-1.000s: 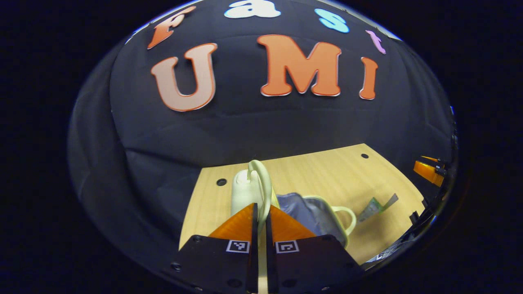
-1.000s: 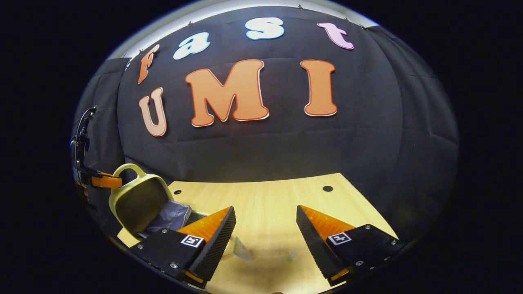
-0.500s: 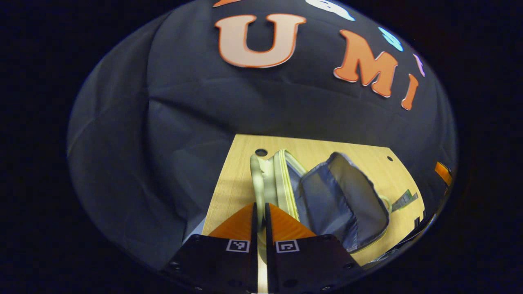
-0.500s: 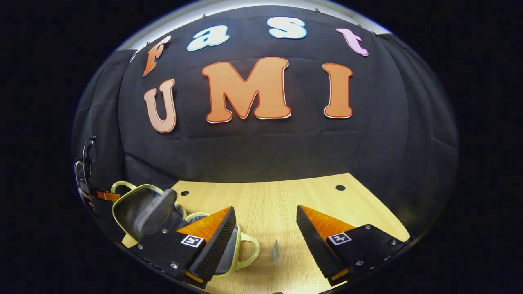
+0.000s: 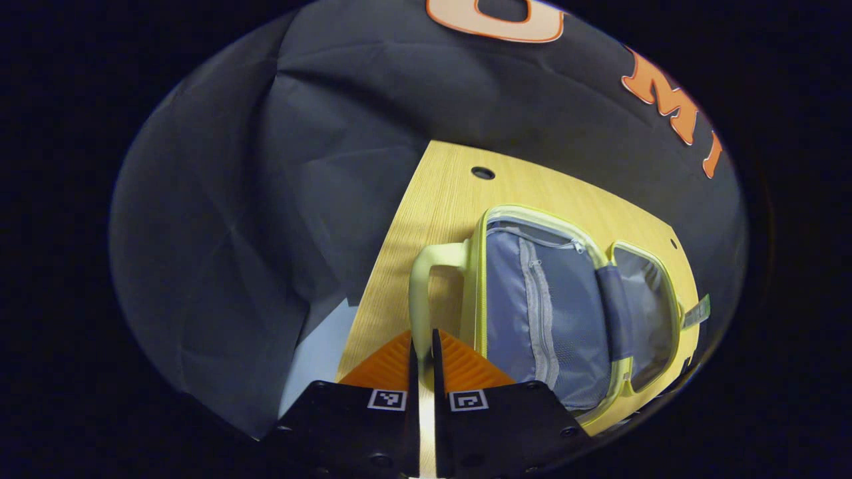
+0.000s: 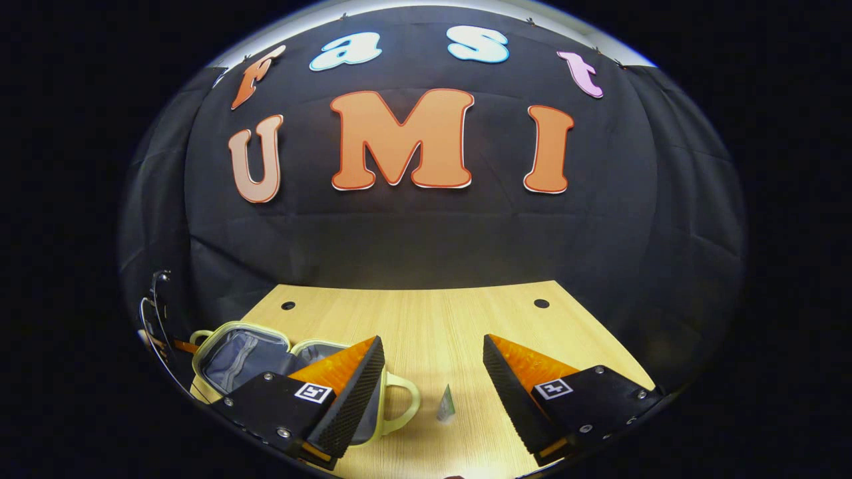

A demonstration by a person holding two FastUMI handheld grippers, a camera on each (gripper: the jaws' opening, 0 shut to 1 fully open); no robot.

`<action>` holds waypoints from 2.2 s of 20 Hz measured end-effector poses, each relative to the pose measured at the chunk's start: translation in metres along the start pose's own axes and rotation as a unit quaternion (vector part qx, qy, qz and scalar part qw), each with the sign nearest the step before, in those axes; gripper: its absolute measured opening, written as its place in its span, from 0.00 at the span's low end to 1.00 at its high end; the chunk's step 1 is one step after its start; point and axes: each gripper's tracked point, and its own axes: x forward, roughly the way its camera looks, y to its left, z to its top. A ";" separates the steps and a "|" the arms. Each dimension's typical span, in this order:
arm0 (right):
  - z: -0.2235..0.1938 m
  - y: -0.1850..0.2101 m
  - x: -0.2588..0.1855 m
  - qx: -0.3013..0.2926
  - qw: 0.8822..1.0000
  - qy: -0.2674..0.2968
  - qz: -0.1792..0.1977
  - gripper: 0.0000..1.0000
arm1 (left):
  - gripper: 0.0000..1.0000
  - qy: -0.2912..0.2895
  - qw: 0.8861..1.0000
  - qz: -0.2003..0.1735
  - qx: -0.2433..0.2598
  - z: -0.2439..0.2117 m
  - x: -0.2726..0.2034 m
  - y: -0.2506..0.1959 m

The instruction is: First open the suitcase, pack the skin care products into it, and then close the suitcase.

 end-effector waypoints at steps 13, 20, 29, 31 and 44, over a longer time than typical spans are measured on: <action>-0.007 -0.027 -0.004 0.007 1.000 0.000 -0.015 0.95 | 0.98 -0.033 0.992 0.090 0.078 0.033 -0.027 0.017; 0.011 -0.040 -0.002 -0.011 1.000 -0.027 -0.003 0.95 | 0.96 -0.141 0.980 0.085 0.114 0.092 -0.087 -0.057; 0.044 -0.084 -0.002 -0.022 0.997 -0.072 0.019 0.95 | 0.96 -0.318 0.936 0.023 0.149 0.175 -0.206 -0.226; 0.052 -0.100 -0.002 -0.028 0.996 -0.082 0.023 0.95 | 0.97 -0.340 0.929 0.001 0.146 0.182 -0.224 -0.274; 0.073 -0.188 -0.003 -0.056 0.989 -0.119 0.072 0.95 | 0.98 -0.402 0.908 -0.022 0.114 0.147 -0.284 -0.441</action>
